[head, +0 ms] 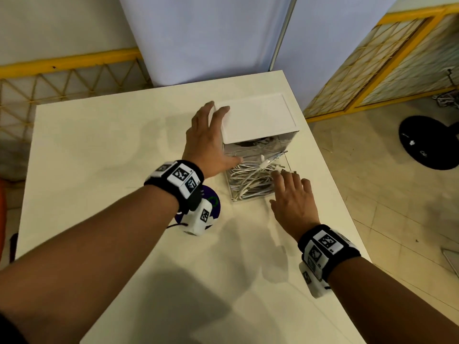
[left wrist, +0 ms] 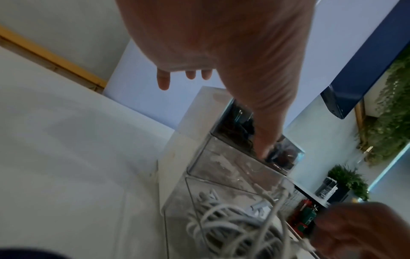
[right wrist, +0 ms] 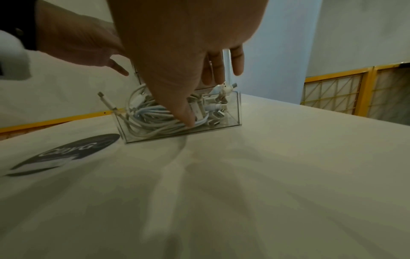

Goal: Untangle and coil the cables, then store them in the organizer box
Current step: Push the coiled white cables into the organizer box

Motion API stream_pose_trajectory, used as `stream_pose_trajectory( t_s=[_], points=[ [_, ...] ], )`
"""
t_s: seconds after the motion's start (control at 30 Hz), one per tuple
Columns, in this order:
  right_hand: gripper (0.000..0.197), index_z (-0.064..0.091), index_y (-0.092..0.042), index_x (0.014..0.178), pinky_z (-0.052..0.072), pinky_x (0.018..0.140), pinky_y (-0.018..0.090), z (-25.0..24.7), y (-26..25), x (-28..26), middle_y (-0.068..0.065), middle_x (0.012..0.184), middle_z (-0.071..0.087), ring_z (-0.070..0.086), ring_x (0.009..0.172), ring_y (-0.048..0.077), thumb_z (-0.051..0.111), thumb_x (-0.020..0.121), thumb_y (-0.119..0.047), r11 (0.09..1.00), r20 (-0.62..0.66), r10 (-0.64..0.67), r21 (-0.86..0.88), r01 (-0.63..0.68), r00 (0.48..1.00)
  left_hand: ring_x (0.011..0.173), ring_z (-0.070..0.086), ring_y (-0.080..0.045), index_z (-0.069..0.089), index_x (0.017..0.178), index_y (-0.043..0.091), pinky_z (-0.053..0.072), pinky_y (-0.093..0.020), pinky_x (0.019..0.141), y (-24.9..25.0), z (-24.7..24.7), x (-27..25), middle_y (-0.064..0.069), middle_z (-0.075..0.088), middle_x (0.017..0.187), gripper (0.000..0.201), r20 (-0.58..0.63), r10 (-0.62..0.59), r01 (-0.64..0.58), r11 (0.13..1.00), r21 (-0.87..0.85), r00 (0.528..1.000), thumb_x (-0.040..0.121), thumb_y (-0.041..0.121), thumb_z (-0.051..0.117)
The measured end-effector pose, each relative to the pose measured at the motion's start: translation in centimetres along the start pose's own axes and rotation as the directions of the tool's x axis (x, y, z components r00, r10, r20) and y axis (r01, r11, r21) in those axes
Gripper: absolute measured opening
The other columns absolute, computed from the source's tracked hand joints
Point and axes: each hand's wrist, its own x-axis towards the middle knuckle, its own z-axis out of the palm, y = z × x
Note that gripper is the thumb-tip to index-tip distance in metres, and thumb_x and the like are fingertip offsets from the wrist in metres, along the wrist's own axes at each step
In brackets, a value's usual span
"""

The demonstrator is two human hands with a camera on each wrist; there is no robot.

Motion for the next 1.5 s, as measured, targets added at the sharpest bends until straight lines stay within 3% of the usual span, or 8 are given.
stream_pose_trajectory(
  t_s=[0.27, 0.4, 0.6, 0.93, 1.13, 1.23, 1.33, 1.5],
  points=[
    [0.029, 0.066, -0.011, 0.101, 0.046, 0.084, 0.047, 1.2, 0.3, 0.2, 0.012, 0.097, 0.062, 0.059, 0.087, 0.034, 0.077, 0.074, -0.011, 0.981, -0.096, -0.188, -0.070, 0.182, 0.977, 0.151, 0.011, -0.028, 0.009, 0.158, 0.020, 0.024, -0.054, 0.117, 0.4, 0.0, 3.8, -0.008, 0.004, 0.166, 0.126, 0.158, -0.036, 0.006, 0.982, 0.186, 0.987, 0.065, 0.068, 0.078],
    [0.025, 0.067, -0.010, 0.097, 0.048, 0.073, 0.044, 1.0, 0.5, 1.3, 0.012, 0.092, 0.062, 0.058, 0.082, 0.034, 0.065, 0.073, -0.003, 0.973, -0.099, -0.230, -0.028, 0.229, 0.968, 0.148, 0.016, -0.029, 0.007, 0.157, 0.019, 0.029, -0.054, 0.114, 0.9, 0.3, 3.8, -0.008, 0.007, 0.163, 0.125, 0.159, -0.035, 0.003, 0.980, 0.197, 0.987, 0.066, 0.072, 0.074],
    [0.019, 0.068, -0.009, 0.082, 0.050, 0.064, 0.040, 0.3, 0.1, 3.5, 0.011, 0.086, 0.063, 0.061, 0.074, 0.032, 0.071, 0.066, 0.000, 0.971, -0.143, -0.236, 0.010, 0.240, 0.961, 0.150, 0.013, -0.028, 0.006, 0.158, 0.019, 0.028, -0.053, 0.115, 0.7, 0.1, 3.7, -0.009, 0.005, 0.163, 0.125, 0.175, -0.051, 0.016, 0.980, 0.197, 0.983, 0.067, 0.067, 0.078],
    [0.019, 0.070, -0.011, 0.084, 0.051, 0.067, 0.039, 1.0, 1.2, 4.1, 0.009, 0.089, 0.065, 0.062, 0.078, 0.032, 0.075, 0.068, -0.003, 0.963, -0.144, -0.258, 0.037, 0.266, 0.955, 0.149, 0.015, -0.028, 0.006, 0.158, 0.020, 0.029, -0.052, 0.114, 0.5, 0.4, 3.9, -0.008, 0.005, 0.163, 0.125, 0.165, -0.049, 0.017, 0.981, 0.193, 0.985, 0.067, 0.066, 0.079],
    [0.023, 0.061, -0.009, 0.101, 0.047, 0.069, 0.038, -1.2, 0.1, 3.4, 0.008, 0.098, 0.060, 0.055, 0.086, 0.026, 0.068, 0.089, -0.027, 0.934, -0.367, -0.056, 0.310, 0.179, 0.929, 0.148, 0.017, -0.028, 0.007, 0.157, 0.020, 0.030, -0.052, 0.114, 0.3, 0.6, 4.0, -0.008, 0.007, 0.162, 0.126, 0.161, -0.043, 0.012, 0.983, 0.184, 0.986, 0.065, 0.065, 0.080],
    [0.025, 0.064, -0.007, 0.111, 0.049, 0.079, 0.043, -3.5, -2.4, 4.1, 0.012, 0.111, 0.062, 0.056, 0.098, 0.030, 0.065, 0.087, -0.014, 0.915, -0.471, -0.175, 0.247, 0.319, 0.865, 0.148, 0.017, -0.028, 0.008, 0.157, 0.020, 0.029, -0.052, 0.114, 0.4, 0.6, 4.0, -0.008, 0.007, 0.162, 0.125, 0.160, -0.044, 0.014, 0.983, 0.182, 0.986, 0.065, 0.063, 0.081],
    [0.030, 0.065, -0.012, 0.117, 0.045, 0.094, 0.046, -3.2, -4.1, 5.1, 0.011, 0.122, 0.061, 0.053, 0.117, 0.033, 0.062, 0.086, -0.012, 0.856, -0.380, -0.429, 0.119, 0.503, 0.820, 0.147, 0.019, -0.027, 0.008, 0.157, 0.021, 0.030, -0.052, 0.114, 0.4, 0.4, 4.1, -0.007, 0.008, 0.161, 0.124, 0.163, -0.043, 0.012, 0.983, 0.182, 0.986, 0.066, 0.063, 0.080],
    [0.046, 0.056, -0.015, 0.135, 0.045, 0.097, 0.049, -1.4, -3.7, 5.5, 0.011, 0.139, 0.053, 0.050, 0.124, 0.032, 0.057, 0.089, -0.023, 0.882, -0.172, -0.463, 0.011, 0.471, 0.870, 0.147, 0.020, -0.027, 0.006, 0.157, 0.022, 0.028, -0.052, 0.115, 0.3, 0.2, 4.1, -0.006, 0.007, 0.161, 0.123, 0.182, -0.040, 0.007, 0.984, 0.178, 0.982, 0.067, 0.070, 0.075]
  ],
)
